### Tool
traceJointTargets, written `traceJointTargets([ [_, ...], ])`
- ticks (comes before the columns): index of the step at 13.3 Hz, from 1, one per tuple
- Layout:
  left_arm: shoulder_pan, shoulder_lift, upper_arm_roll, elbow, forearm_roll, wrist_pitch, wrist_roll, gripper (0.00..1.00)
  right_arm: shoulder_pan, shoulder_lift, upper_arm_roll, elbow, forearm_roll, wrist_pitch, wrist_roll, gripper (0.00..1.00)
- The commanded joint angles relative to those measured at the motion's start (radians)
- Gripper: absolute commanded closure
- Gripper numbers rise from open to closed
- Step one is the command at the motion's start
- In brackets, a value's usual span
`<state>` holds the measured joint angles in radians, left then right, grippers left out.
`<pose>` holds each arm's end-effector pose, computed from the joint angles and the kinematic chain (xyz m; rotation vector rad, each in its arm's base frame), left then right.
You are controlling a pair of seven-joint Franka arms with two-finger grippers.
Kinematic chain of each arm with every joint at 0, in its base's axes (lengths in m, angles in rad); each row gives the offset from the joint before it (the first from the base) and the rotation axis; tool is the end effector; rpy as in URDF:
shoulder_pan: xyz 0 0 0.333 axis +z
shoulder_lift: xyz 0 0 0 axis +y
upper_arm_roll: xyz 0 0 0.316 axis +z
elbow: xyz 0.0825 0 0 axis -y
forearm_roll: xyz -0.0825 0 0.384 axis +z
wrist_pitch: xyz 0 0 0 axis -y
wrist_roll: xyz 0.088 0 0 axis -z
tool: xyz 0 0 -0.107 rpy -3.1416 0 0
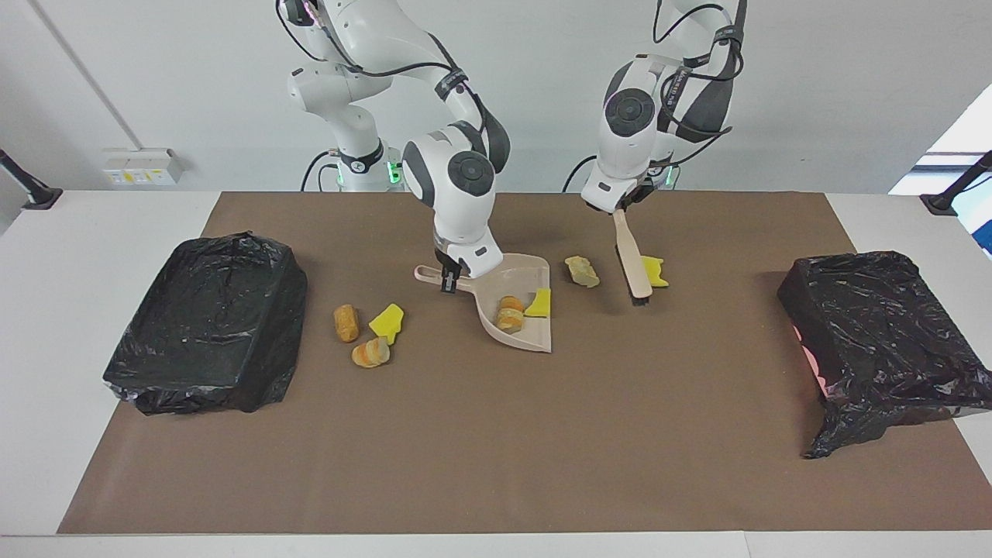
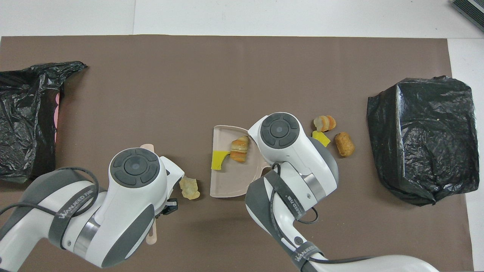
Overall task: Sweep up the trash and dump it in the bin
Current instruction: 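Sweep the sponge and bread pieces into the dustpan with the left gripper, then sweep the remaining pieces into the dustpan with the brush in the left gripper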
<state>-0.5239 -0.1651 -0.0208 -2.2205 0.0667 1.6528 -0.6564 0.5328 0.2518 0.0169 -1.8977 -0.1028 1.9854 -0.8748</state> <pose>0.3855 -0.2260 0.4197 -2.8249 -0.1324 0.4213 0.5107 0.3049 0.3579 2.2747 2.0635 -0.2704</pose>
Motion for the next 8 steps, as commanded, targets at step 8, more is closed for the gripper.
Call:
traceJointTargets([
  [8, 0.124, -0.199, -0.013, -0.356, 0.081, 0.189, -0.213, 1.00, 0.012, -0.063, 0.003, -0.141, -0.025, 0.109, 0.030, 1.00],
])
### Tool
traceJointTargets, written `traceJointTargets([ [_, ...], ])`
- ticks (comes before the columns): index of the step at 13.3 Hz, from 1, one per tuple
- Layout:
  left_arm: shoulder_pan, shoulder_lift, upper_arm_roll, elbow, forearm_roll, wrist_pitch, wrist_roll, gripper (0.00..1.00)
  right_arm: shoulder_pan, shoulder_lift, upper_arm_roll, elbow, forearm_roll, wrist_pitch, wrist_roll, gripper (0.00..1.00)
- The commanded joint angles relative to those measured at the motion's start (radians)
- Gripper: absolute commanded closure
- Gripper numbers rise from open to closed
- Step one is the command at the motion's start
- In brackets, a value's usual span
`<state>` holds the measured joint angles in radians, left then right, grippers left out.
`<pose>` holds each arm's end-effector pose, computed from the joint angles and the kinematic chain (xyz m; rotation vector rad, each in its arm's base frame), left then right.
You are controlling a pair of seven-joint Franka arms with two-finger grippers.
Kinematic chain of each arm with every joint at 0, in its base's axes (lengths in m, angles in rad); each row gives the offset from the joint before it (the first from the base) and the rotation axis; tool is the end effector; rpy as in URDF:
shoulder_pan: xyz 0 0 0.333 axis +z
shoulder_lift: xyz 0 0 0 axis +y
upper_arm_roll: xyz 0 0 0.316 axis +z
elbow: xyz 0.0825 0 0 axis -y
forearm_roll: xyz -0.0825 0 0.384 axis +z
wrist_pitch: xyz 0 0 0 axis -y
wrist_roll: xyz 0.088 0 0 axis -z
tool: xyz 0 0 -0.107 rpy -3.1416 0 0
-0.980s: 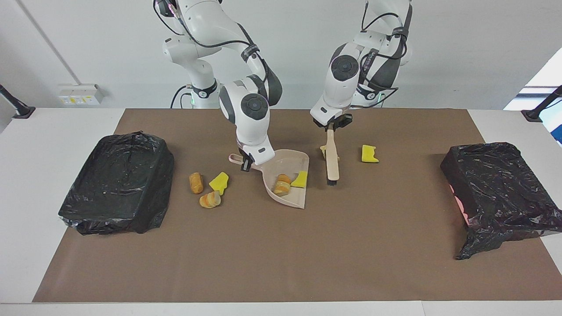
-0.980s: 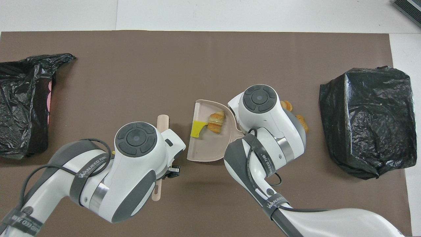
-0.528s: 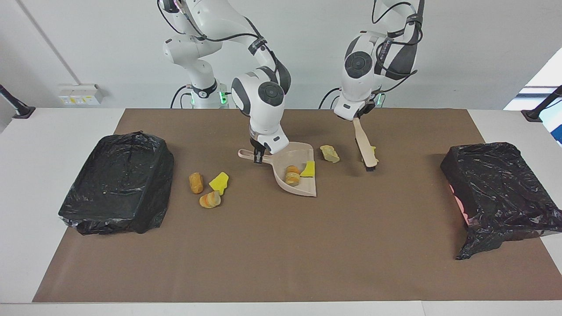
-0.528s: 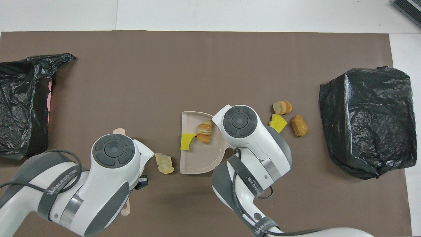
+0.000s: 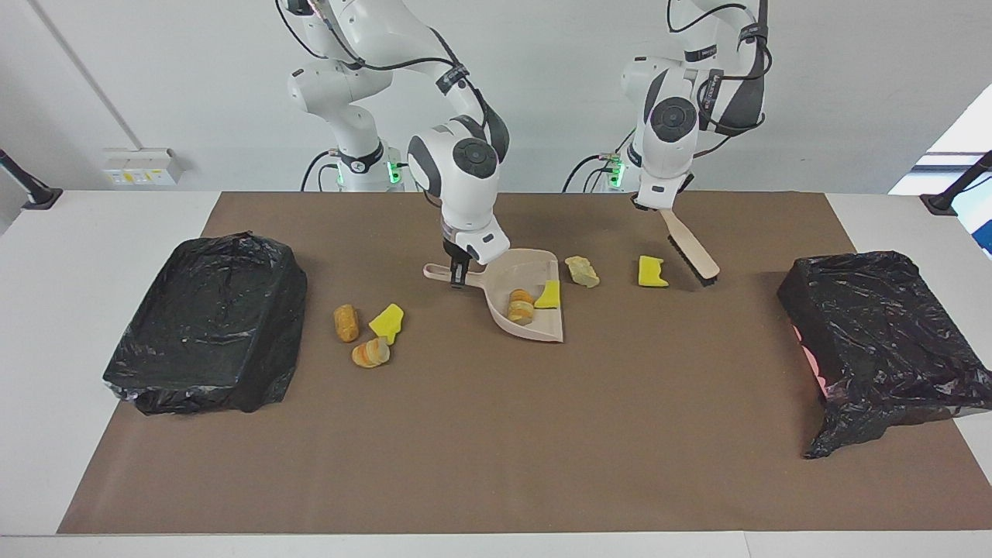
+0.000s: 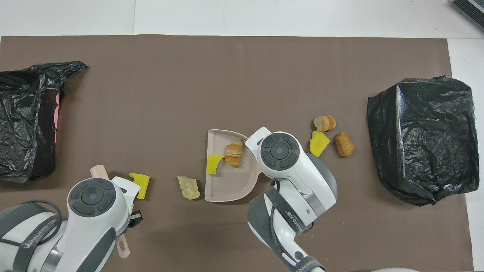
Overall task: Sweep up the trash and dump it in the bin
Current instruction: 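Sweep the remaining pieces into the dustpan with the brush in the left gripper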
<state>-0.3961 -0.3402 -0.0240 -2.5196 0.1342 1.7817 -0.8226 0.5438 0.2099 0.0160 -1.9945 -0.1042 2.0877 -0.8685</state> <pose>0.3469 -0.1421 0.3745 -2.7397 -0.4856 0.3482 0.4943 0.3034 0.3477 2.2620 2.0758 -0.1968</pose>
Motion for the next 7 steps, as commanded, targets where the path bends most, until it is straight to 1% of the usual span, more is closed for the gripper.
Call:
traceJointTargets([
  [1, -0.016, 0.001, -0.010, -0.056, -0.001, 0.089, -0.052, 1.00, -0.004, -0.021, 0.002, -0.043, -0.023, -0.006, 0.025, 1.00],
  [2, -0.045, 0.024, -0.010, -0.056, -0.028, 0.138, -0.043, 1.00, -0.004, -0.021, 0.002, -0.035, -0.023, -0.033, 0.023, 1.00],
  [4, -0.082, 0.065, -0.011, -0.044, -0.108, 0.252, -0.009, 1.00, 0.014, -0.015, 0.004, 0.026, -0.026, -0.174, 0.023, 1.00],
  [5, -0.113, 0.084, -0.011, -0.039, -0.140, 0.281, 0.020, 1.00, 0.015, -0.015, 0.004, 0.036, -0.025, -0.222, 0.020, 1.00],
  [6, -0.153, 0.117, -0.011, -0.025, -0.180, 0.309, 0.043, 1.00, 0.016, -0.018, 0.004, 0.036, -0.023, -0.232, 0.028, 1.00],
  [7, -0.180, 0.157, -0.011, -0.009, -0.218, 0.365, 0.046, 1.00, 0.016, -0.018, 0.004, 0.036, -0.023, -0.233, 0.031, 1.00],
])
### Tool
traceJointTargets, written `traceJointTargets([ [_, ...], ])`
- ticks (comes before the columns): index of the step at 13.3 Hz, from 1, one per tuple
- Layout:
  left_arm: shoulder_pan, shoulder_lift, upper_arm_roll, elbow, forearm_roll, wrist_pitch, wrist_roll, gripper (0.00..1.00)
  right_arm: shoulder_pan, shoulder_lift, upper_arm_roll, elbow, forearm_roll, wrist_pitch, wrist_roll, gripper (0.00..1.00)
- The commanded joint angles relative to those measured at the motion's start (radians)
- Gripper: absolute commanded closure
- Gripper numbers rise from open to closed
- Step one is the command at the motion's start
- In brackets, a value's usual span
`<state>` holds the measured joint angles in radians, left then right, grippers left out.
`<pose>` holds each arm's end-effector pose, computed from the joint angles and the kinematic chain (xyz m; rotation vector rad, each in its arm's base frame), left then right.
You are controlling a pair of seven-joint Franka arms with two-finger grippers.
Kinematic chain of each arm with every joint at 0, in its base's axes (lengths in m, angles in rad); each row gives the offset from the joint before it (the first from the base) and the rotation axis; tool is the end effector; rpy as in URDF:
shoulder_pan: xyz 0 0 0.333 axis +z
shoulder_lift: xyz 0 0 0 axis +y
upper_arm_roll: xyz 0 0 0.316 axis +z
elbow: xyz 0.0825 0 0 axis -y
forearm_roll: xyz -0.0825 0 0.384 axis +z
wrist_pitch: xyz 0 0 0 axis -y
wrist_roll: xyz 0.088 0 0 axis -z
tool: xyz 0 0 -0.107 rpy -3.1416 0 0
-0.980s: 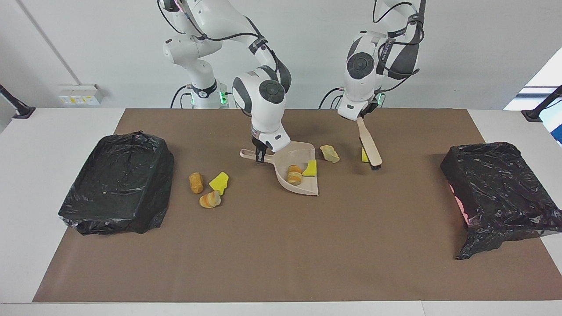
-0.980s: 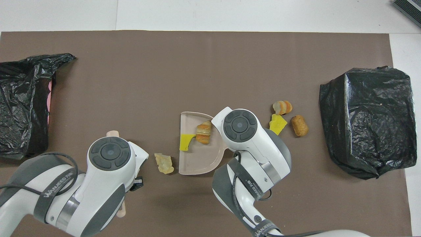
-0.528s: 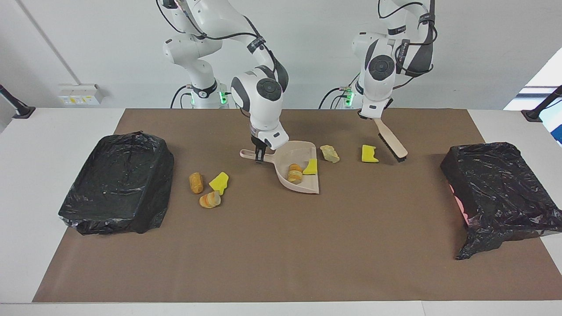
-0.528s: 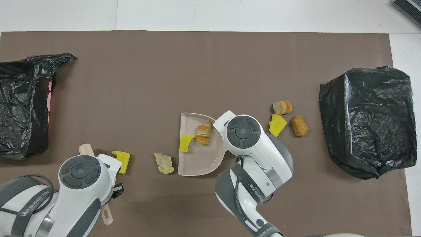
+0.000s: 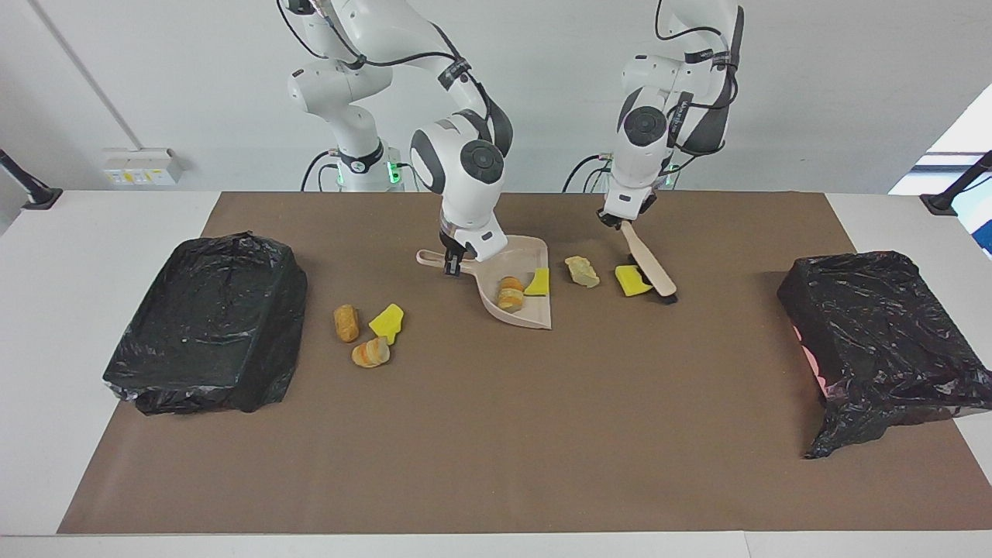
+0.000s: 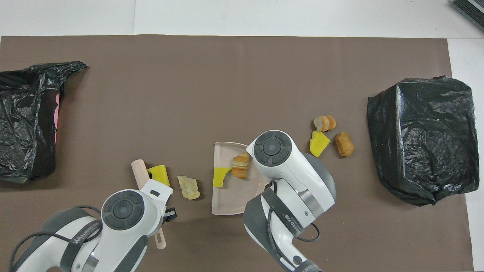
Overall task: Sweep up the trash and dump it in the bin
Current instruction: 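Sweep the remaining pieces into the dustpan with the brush in the left gripper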
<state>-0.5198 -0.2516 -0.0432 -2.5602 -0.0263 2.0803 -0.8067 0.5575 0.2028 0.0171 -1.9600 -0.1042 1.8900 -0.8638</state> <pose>0.3398 -0.2155 0.3381 -2.9674 -0.3906 0.2762 0.4788 0.3005 0.3537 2.2553 2.0693 -0.4355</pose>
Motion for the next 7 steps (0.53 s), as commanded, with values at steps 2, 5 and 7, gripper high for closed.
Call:
traceJointTargets([
  [2, -0.133, 0.129, 0.008, 0.072, -0.141, 0.190, 0.032, 1.00, 0.001, -0.010, 0.003, 0.000, -0.022, -0.025, 0.031, 1.00],
  [5, -0.199, 0.146, 0.000, 0.107, -0.217, 0.205, 0.154, 1.00, -0.010, -0.006, 0.003, -0.004, -0.015, -0.017, 0.031, 1.00],
  [7, -0.252, 0.146, 0.000, 0.121, -0.245, 0.208, 0.214, 1.00, -0.011, -0.006, 0.003, -0.005, -0.011, -0.017, 0.035, 1.00],
])
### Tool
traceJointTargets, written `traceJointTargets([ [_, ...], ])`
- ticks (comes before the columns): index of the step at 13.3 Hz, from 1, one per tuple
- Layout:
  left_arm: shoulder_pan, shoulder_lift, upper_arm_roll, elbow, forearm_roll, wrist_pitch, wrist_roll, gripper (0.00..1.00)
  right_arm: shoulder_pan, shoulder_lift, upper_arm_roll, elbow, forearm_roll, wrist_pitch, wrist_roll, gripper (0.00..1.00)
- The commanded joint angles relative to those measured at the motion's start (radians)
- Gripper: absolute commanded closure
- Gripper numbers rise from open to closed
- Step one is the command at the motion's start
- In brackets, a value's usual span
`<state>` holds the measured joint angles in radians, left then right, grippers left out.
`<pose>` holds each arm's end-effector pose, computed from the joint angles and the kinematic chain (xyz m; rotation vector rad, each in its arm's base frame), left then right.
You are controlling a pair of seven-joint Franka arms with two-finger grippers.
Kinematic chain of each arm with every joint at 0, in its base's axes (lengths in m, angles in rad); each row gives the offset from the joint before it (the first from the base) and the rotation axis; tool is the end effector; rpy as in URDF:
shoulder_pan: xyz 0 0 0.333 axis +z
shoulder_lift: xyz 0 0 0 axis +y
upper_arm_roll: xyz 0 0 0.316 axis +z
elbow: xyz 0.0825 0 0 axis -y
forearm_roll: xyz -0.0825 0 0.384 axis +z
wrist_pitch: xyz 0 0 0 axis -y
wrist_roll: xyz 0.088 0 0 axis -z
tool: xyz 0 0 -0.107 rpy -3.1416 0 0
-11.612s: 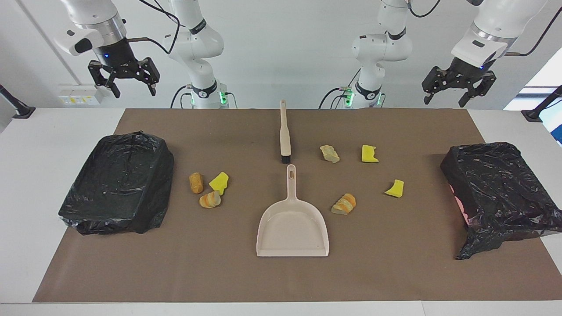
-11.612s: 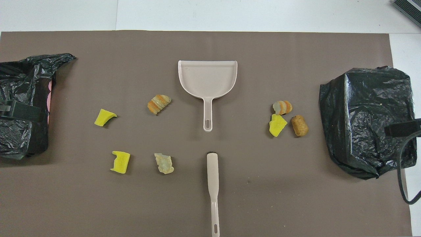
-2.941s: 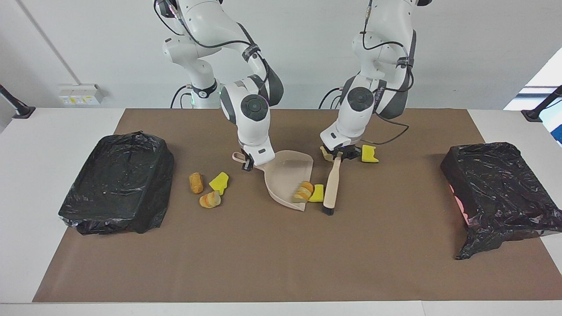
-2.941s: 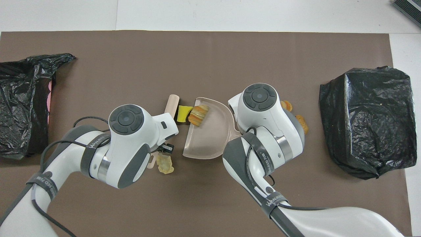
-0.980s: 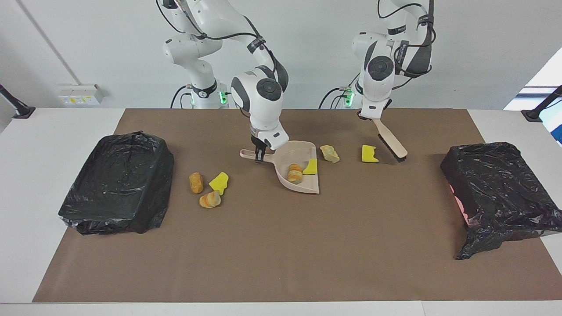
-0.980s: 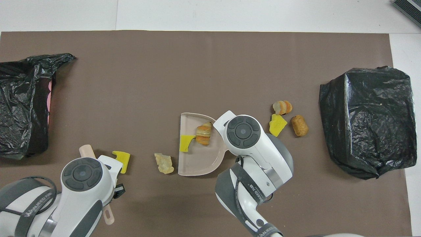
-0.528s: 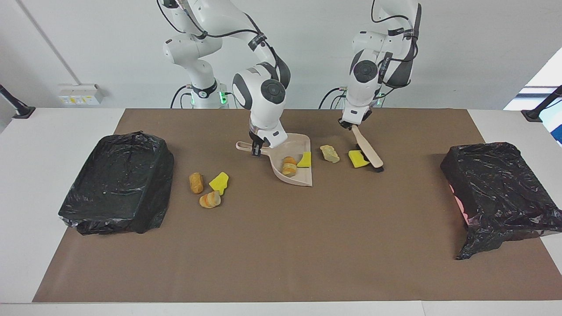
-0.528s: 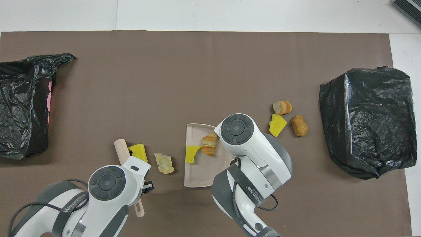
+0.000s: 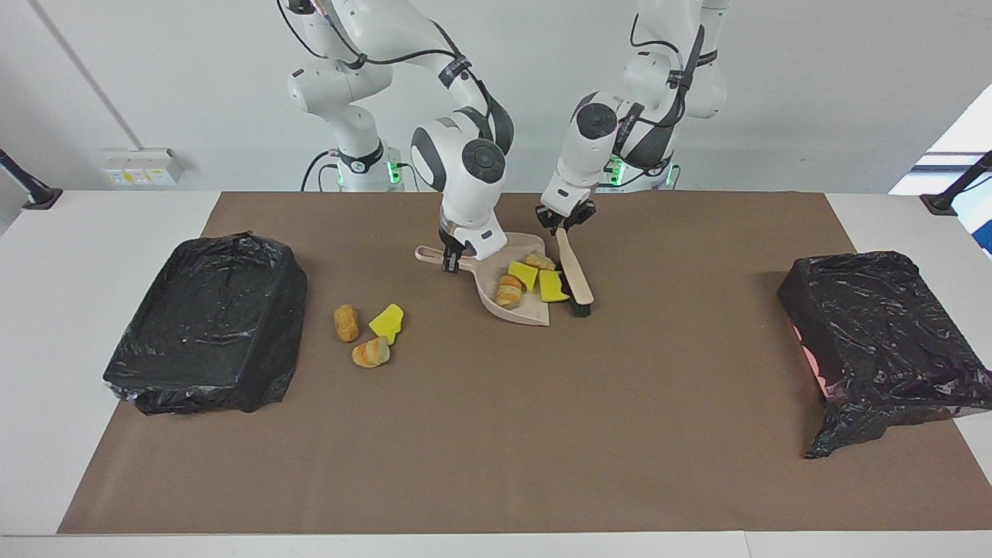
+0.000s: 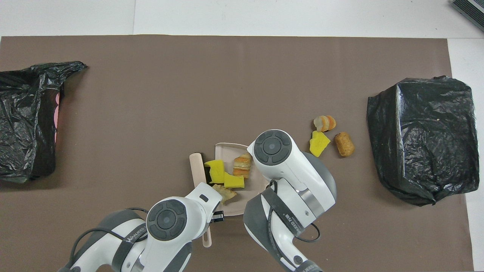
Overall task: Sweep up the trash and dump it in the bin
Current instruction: 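Sweep the remaining pieces into the dustpan with the brush in the left gripper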
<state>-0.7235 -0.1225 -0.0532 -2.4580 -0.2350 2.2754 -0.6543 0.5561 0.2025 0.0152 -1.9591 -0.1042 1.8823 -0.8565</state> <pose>0.3237 -0.3259 0.3387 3.0444 0.0551 -0.2364 0.4792 0.2985 0.3538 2.2654 2.0557 -0.4453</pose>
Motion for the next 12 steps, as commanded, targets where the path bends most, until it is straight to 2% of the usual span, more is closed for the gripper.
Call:
traceJointTargets([
  [1, -0.063, 0.021, 0.010, 0.042, -0.038, 0.012, 0.058, 1.00, -0.013, -0.006, 0.005, -0.007, -0.009, -0.009, 0.042, 1.00],
  [3, -0.063, 0.052, 0.013, 0.095, -0.038, -0.011, 0.047, 1.00, -0.019, -0.003, 0.005, -0.004, -0.005, -0.008, 0.053, 1.00],
  [5, -0.030, 0.050, 0.022, 0.091, -0.038, -0.058, 0.054, 1.00, -0.041, 0.003, 0.005, 0.000, -0.002, -0.005, 0.054, 1.00],
  [7, 0.004, 0.038, 0.026, 0.093, -0.004, -0.163, 0.048, 1.00, -0.057, -0.002, 0.000, 0.006, 0.024, 0.011, 0.092, 1.00],
  [10, 0.006, 0.023, 0.026, 0.103, 0.083, -0.198, -0.019, 1.00, -0.125, -0.021, 0.000, 0.031, 0.046, 0.031, 0.074, 1.00],
  [12, -0.007, -0.025, 0.019, 0.108, 0.132, -0.267, -0.085, 1.00, -0.162, -0.049, -0.003, 0.061, 0.053, 0.023, 0.065, 1.00],
])
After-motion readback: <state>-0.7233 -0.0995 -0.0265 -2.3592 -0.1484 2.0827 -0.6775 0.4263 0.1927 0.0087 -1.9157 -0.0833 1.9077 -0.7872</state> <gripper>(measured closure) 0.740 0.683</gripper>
